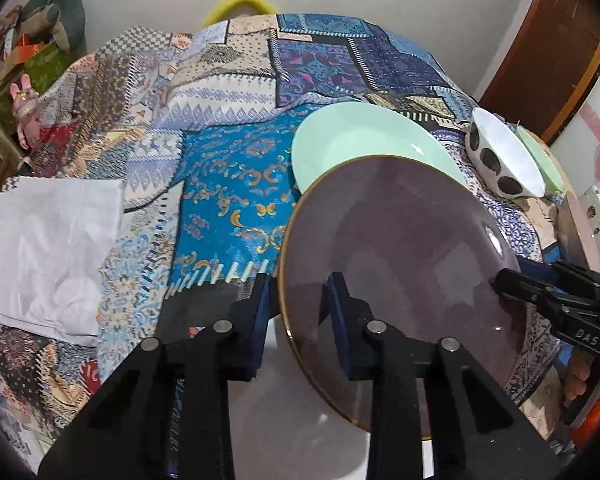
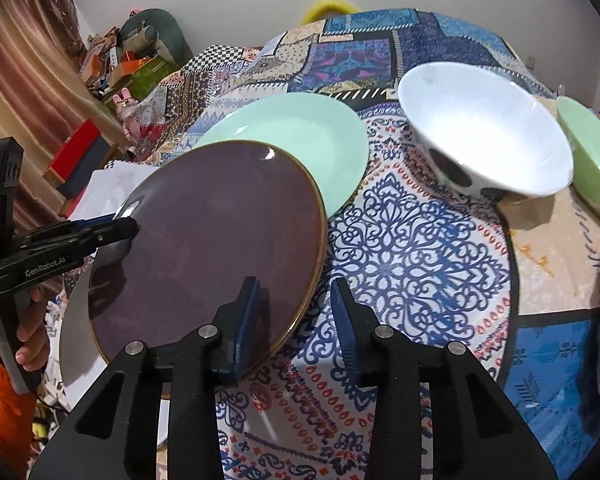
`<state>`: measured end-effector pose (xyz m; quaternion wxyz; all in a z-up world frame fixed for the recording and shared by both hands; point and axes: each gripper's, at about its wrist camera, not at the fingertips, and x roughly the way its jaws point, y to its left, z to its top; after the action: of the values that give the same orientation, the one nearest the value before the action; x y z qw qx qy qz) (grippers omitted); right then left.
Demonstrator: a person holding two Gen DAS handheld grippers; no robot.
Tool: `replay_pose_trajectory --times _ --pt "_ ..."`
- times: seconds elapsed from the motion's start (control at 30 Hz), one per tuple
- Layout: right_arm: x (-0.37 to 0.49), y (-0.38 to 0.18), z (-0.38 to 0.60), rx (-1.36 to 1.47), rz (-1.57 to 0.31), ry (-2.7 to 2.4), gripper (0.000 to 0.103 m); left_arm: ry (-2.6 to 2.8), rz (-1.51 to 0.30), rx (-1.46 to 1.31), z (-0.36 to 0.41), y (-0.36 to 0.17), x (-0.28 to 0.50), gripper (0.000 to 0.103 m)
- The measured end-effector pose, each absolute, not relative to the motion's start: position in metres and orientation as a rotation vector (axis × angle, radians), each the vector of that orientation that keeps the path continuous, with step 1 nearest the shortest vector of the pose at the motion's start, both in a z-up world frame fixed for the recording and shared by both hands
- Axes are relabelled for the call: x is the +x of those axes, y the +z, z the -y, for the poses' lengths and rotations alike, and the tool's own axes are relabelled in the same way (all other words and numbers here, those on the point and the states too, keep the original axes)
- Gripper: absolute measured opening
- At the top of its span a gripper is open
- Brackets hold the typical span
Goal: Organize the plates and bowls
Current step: 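Lift the dark purple plate with both tools and carry it across the cloth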
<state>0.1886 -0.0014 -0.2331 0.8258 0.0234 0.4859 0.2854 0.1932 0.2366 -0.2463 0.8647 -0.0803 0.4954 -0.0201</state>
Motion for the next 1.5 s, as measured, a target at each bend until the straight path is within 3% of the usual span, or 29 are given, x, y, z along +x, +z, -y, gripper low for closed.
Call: replay_pose_trajectory --times 0.8,1.5 --pt "0.19 -0.23 0.009 0.081 -1.02 0.622 0.029 -0.1 -1.018 -0.17 -0.22 -0.241 0.189 0.025" --pt "0.155 -0.185 0.056 0.09 -0.945 0.599 0.029 -0.132 -0.95 -0.159 -0.17 -0.186 0.143 0.025"
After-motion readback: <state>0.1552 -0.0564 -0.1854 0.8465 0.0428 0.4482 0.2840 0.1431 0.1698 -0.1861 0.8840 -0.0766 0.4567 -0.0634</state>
